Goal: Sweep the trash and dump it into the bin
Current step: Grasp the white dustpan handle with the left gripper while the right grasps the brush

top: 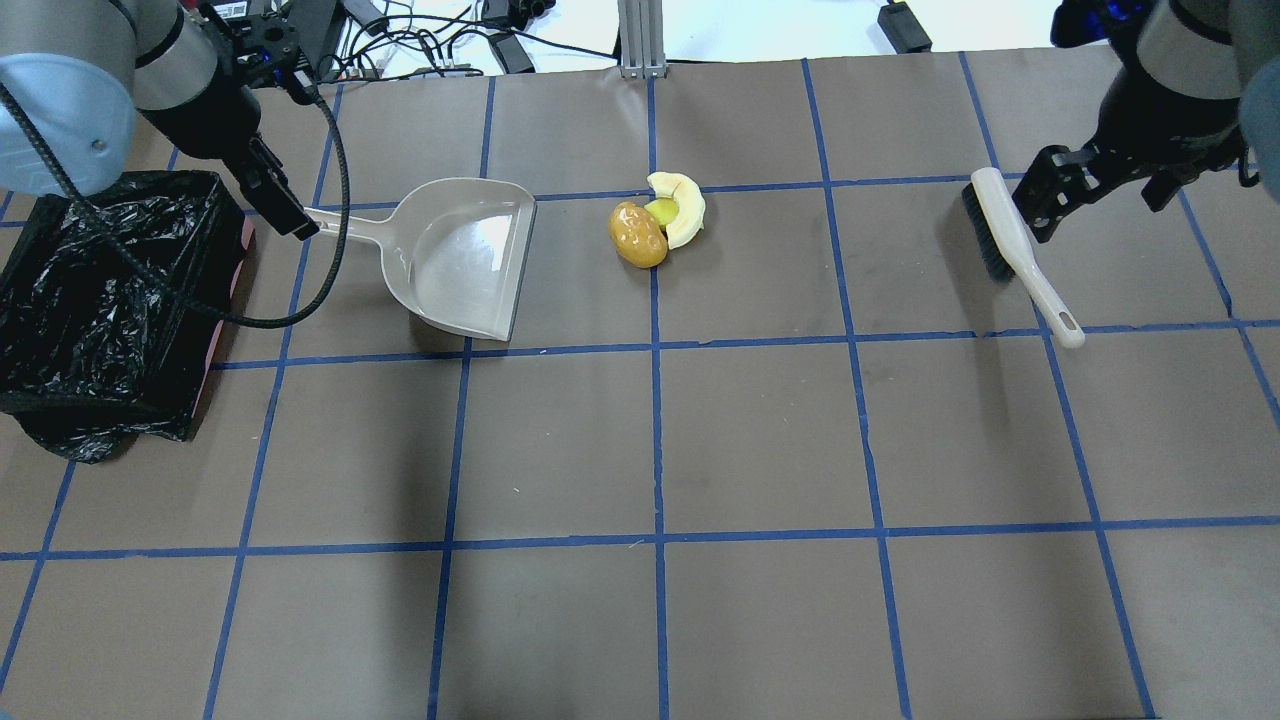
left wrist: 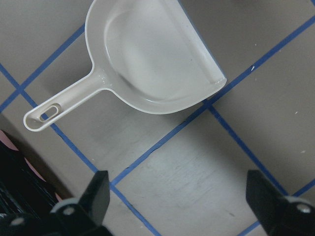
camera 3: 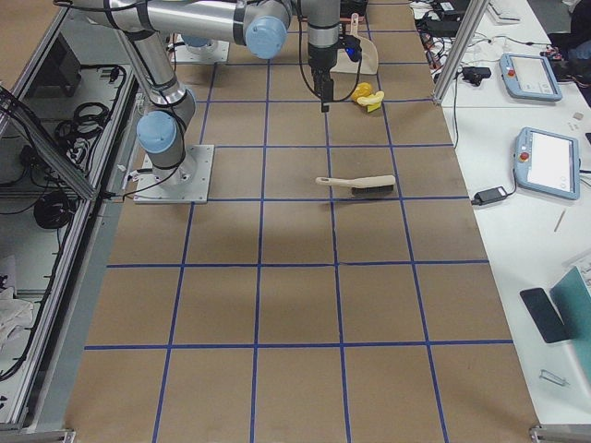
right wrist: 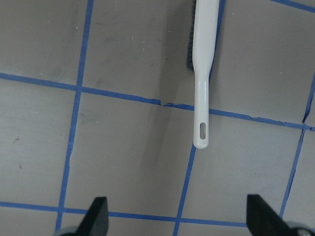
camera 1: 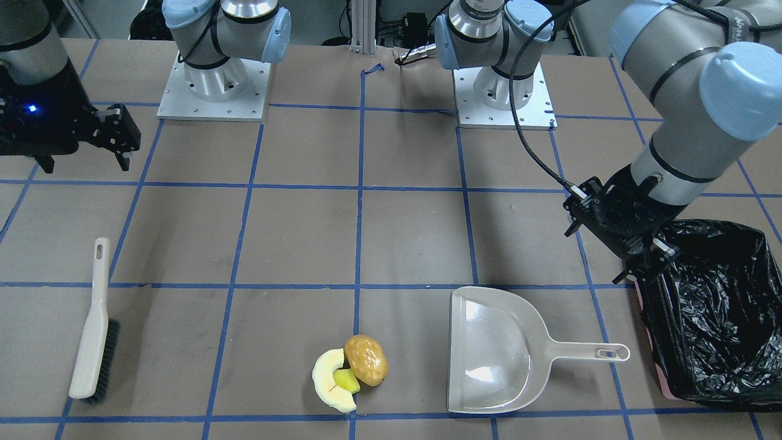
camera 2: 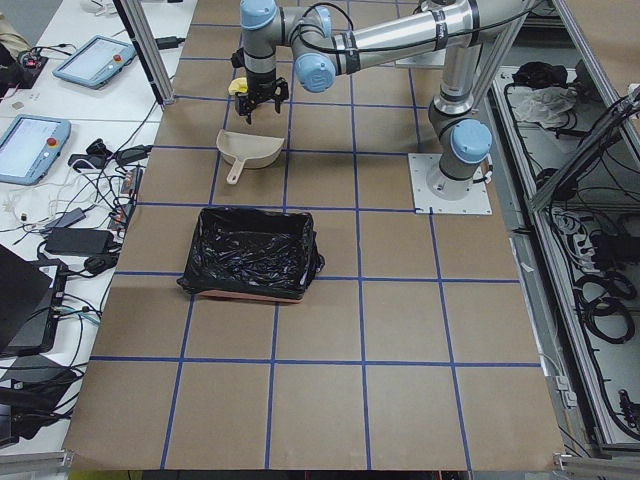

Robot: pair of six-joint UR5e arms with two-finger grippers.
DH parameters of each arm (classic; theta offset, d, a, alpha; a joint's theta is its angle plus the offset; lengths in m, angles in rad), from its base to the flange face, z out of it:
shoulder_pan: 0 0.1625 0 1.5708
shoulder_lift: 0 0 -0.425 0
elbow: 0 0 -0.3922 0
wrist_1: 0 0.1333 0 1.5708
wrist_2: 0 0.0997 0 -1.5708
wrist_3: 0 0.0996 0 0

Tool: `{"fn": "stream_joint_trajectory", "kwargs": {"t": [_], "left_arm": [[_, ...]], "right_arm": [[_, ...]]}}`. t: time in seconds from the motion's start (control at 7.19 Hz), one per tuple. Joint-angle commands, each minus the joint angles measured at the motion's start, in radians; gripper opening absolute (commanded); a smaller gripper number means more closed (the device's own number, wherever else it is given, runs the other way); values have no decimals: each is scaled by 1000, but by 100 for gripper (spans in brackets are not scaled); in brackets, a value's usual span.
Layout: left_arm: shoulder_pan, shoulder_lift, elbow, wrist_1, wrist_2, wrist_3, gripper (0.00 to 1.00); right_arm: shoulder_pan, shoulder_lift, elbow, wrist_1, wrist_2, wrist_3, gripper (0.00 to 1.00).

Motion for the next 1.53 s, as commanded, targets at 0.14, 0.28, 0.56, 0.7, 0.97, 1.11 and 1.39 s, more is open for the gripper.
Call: {"fn": "stream_joint_trajectory", "kwargs": {"t": [0.14, 0.28, 0.56, 0.7, 0.97, 1.11, 1.39], "left_arm": [[15, -171, 74, 100, 60, 439, 100], [15, -216, 76, 134, 62, 539, 99], [18, -261, 76, 142, 62, 557, 98], [19, -278, 77, 145, 64, 574, 98], [23, -304, 80, 187, 64, 563, 98], [21, -317, 96, 203, 62, 560, 96], [22, -350, 119, 205, 56, 565, 95]], "right_arm": [[-146, 124, 21, -10, 82, -146, 100], [-204, 175, 30, -79, 82, -143, 100], [-228, 247, 37, -151, 84, -65, 100], [-217, 263, 37, -149, 88, 92, 100], [-179, 298, 37, -182, 82, 107, 100], [-156, 324, 37, -204, 71, 89, 100], [-156, 372, 37, -248, 71, -97, 99]]}}
